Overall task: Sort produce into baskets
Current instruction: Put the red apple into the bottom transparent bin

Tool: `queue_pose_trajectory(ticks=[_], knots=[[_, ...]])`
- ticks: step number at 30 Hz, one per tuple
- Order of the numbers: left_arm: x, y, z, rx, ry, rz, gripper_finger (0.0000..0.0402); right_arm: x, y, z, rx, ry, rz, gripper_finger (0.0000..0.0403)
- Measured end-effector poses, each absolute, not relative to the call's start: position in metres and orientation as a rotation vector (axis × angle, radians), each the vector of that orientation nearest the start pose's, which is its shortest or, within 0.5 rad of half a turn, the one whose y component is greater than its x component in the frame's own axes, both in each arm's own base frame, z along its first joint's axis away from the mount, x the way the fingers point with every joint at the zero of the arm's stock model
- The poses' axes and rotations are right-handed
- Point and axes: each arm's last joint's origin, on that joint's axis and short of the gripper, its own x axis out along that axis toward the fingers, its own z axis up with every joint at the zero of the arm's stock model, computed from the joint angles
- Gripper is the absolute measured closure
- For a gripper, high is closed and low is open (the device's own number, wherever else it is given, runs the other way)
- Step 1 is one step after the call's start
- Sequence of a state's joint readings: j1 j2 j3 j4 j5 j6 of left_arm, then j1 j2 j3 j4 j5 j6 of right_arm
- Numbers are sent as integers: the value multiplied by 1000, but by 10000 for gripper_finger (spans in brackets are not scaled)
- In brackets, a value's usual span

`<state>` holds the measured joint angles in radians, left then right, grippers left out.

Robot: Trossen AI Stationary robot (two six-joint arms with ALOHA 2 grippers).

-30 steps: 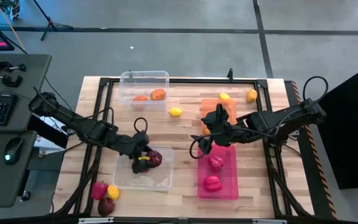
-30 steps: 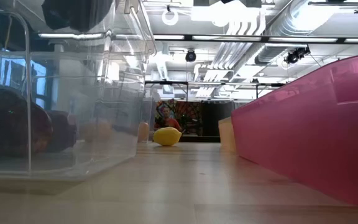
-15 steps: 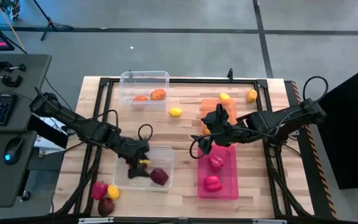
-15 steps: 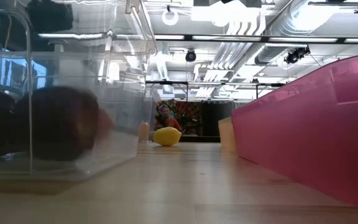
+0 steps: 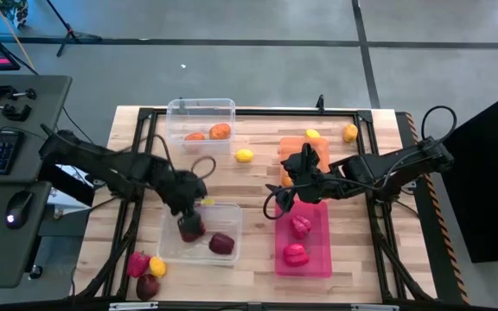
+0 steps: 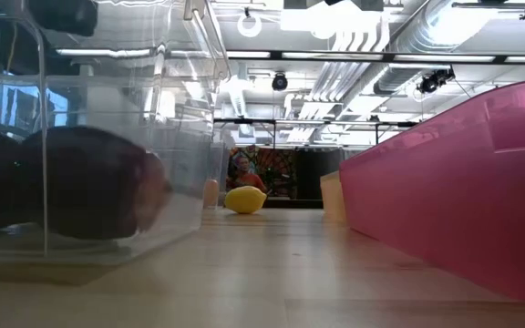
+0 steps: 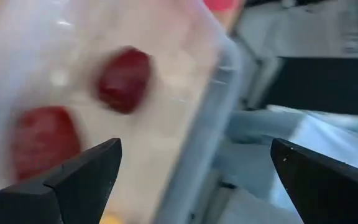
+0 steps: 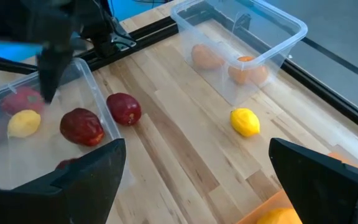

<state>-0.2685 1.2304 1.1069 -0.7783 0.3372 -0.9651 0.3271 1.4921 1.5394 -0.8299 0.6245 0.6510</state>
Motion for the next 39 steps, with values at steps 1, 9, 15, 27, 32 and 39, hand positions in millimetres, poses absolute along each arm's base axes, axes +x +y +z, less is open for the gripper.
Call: queue_pose_trajectory(ticks=[1,9,15,27,32,39], knots=[[228,-67,314,-866,1118,-24,2,295,82,374,261,570,-489,18],[211,-27,342,-679,1117,333,2,295,82,374,266,567,-489,18],[210,-6,298,-734,1275,404,2,295,82,374,271,567,-487,18],[203,29,246,-985,1337,560,2,295,82,374,262,558,-501,18],[210,29,229,-1031,1392,566,3,295,82,374,262,558,-501,18],[222,30,200,-1037,1527,596,3,295,82,374,265,557,-500,18]])
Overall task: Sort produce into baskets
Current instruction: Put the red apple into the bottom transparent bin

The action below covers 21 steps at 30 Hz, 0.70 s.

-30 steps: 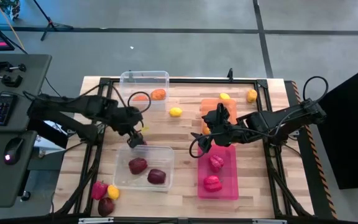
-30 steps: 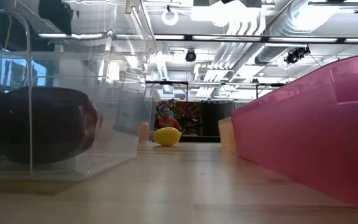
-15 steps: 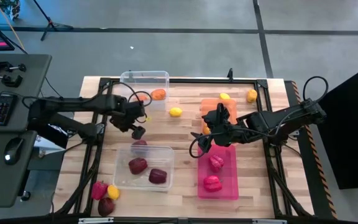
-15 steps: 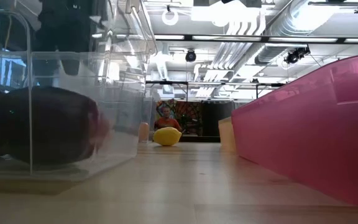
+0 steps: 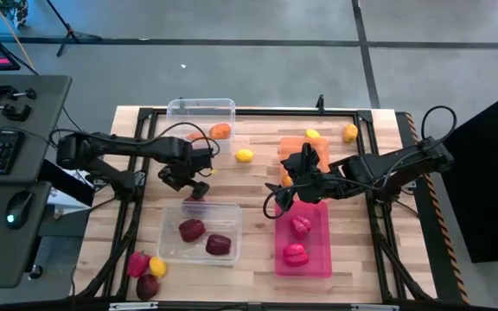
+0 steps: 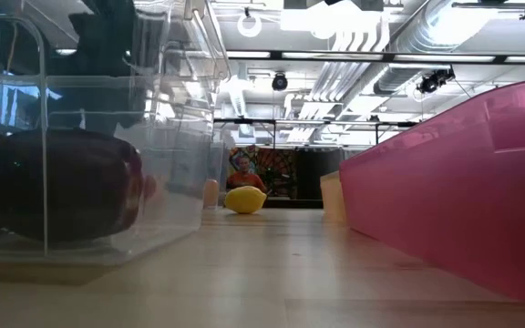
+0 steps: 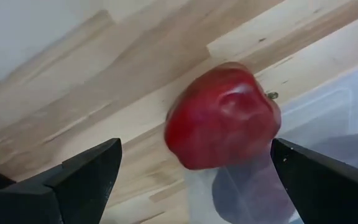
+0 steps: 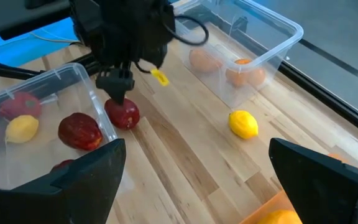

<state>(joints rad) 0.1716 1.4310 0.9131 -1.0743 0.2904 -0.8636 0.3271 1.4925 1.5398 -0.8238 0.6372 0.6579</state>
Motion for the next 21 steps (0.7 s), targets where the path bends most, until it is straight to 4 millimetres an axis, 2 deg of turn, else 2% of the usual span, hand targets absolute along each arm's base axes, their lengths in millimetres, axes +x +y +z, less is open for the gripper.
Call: queue_pose_trajectory(ticks=[9,21], knots=[[235,32,179,-1076,1596,592,3,295,82,374,262,563,-499,18],[236,32,174,-1024,1633,527,3,294,82,372,247,590,-503,18]])
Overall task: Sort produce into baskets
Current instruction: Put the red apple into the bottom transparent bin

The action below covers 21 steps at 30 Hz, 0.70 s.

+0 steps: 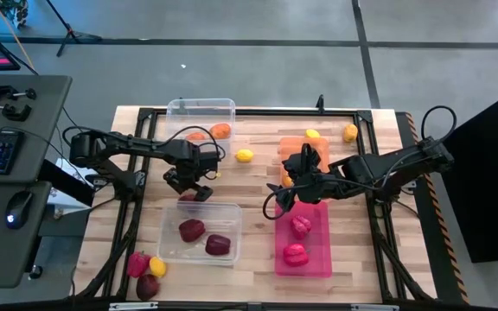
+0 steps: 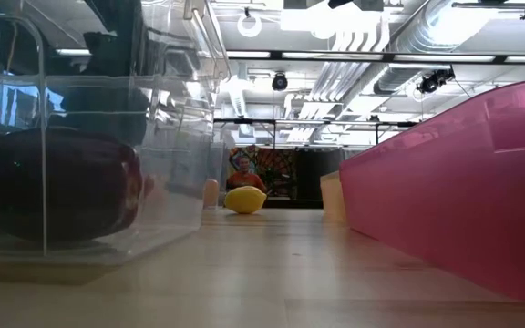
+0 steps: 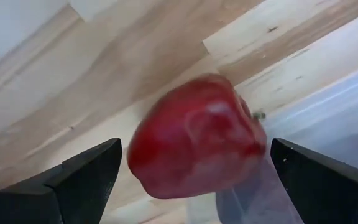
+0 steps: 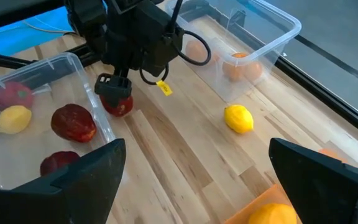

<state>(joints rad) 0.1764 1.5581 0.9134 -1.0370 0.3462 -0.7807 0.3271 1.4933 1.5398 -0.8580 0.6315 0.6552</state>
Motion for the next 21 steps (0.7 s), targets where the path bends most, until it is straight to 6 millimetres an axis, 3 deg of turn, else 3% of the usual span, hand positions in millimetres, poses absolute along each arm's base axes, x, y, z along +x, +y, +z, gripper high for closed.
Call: queue_pose_trajectory(ticks=[21], knots=[[224,29,176,-886,1776,462,3,292,81,370,253,609,-517,18]])
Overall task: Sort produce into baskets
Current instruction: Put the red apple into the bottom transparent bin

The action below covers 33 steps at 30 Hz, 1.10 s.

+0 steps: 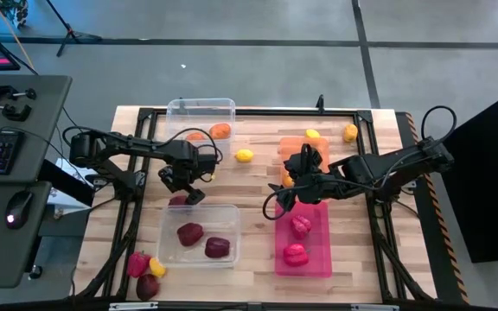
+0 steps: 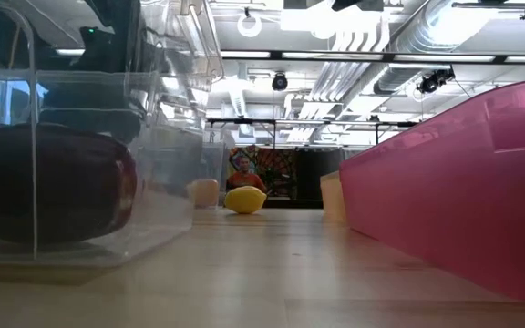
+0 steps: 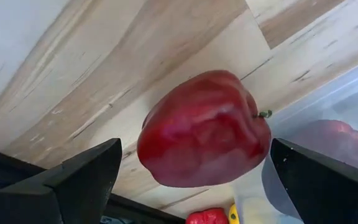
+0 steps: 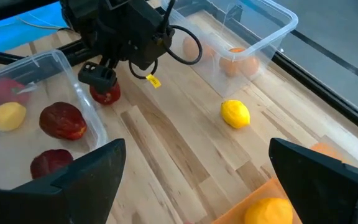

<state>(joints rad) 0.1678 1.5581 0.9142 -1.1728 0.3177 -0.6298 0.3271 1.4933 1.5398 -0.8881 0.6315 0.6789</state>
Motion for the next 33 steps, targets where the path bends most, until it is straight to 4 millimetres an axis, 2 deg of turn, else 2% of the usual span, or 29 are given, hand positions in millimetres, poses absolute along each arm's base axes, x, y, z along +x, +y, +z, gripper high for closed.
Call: queue_pose_trajectory(ticks=[13,19,23,28,33], knots=[[223,32,176,-809,1768,490,3,291,81,369,265,615,-527,18],[220,46,175,-723,1748,558,3,291,81,369,265,615,-527,18],[218,58,175,-729,1736,588,3,291,81,369,265,615,-527,18],[218,66,194,-729,1685,576,3,291,81,369,267,614,-528,18],[218,63,217,-776,1572,555,3,291,81,369,273,612,-530,18]])
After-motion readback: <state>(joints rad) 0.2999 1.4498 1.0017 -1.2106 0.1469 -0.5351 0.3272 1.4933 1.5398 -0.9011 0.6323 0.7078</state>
